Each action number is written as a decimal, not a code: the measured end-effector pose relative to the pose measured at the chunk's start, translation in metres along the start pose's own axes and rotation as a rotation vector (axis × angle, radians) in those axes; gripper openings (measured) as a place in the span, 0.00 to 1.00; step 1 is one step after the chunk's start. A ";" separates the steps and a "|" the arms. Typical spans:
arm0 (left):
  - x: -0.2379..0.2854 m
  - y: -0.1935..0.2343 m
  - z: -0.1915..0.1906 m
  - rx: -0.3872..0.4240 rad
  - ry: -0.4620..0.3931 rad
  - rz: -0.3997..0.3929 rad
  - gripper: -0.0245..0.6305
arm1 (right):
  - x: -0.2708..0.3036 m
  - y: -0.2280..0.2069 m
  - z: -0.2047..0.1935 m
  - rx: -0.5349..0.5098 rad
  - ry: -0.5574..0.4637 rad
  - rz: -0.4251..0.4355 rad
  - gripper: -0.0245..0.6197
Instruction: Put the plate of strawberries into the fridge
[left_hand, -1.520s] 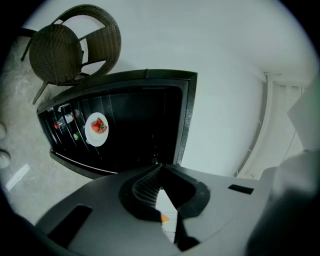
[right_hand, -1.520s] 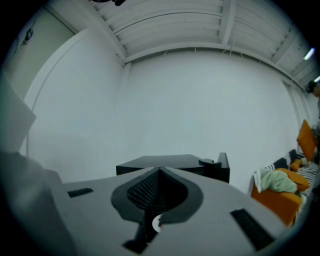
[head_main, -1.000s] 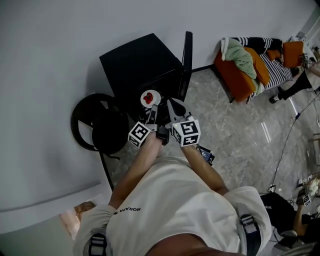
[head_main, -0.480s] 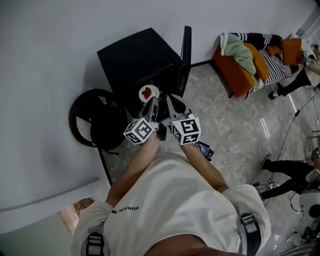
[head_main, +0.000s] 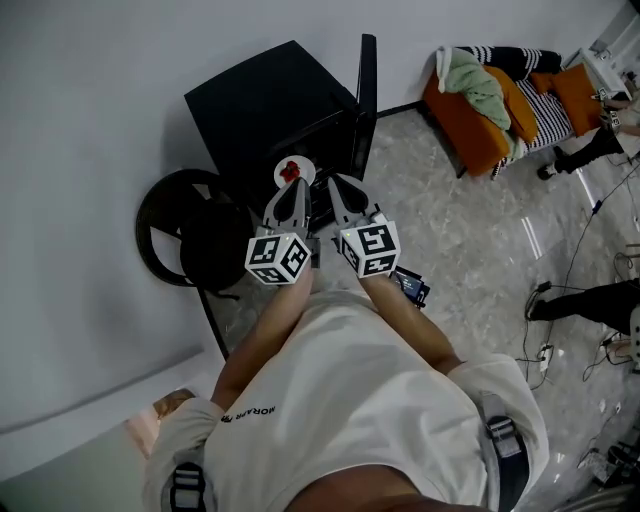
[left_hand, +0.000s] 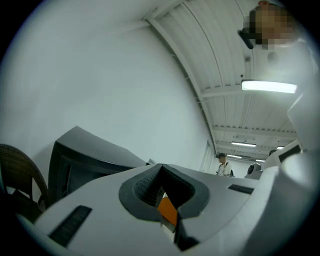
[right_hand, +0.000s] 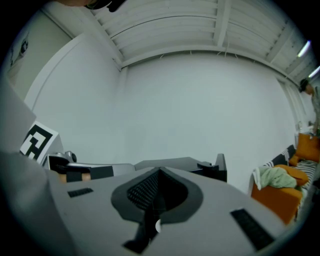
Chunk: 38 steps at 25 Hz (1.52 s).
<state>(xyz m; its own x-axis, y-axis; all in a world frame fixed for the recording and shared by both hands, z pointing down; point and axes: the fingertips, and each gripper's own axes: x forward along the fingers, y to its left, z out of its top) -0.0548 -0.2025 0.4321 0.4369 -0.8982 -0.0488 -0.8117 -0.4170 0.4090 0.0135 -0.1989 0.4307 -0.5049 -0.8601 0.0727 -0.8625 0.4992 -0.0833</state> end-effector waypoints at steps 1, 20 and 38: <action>0.000 -0.002 0.001 0.025 0.000 -0.001 0.04 | 0.000 0.000 0.000 -0.002 -0.002 0.002 0.06; 0.005 -0.019 0.010 0.309 0.008 0.009 0.04 | -0.001 0.000 0.005 -0.039 -0.038 0.021 0.06; -0.001 -0.012 -0.004 0.318 0.043 0.033 0.04 | -0.005 -0.002 0.000 -0.036 -0.044 0.005 0.06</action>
<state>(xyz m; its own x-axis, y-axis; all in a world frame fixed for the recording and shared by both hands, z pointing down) -0.0445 -0.1959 0.4308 0.4187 -0.9081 0.0007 -0.9032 -0.4163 0.1042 0.0182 -0.1954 0.4308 -0.5081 -0.8608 0.0286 -0.8609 0.5066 -0.0479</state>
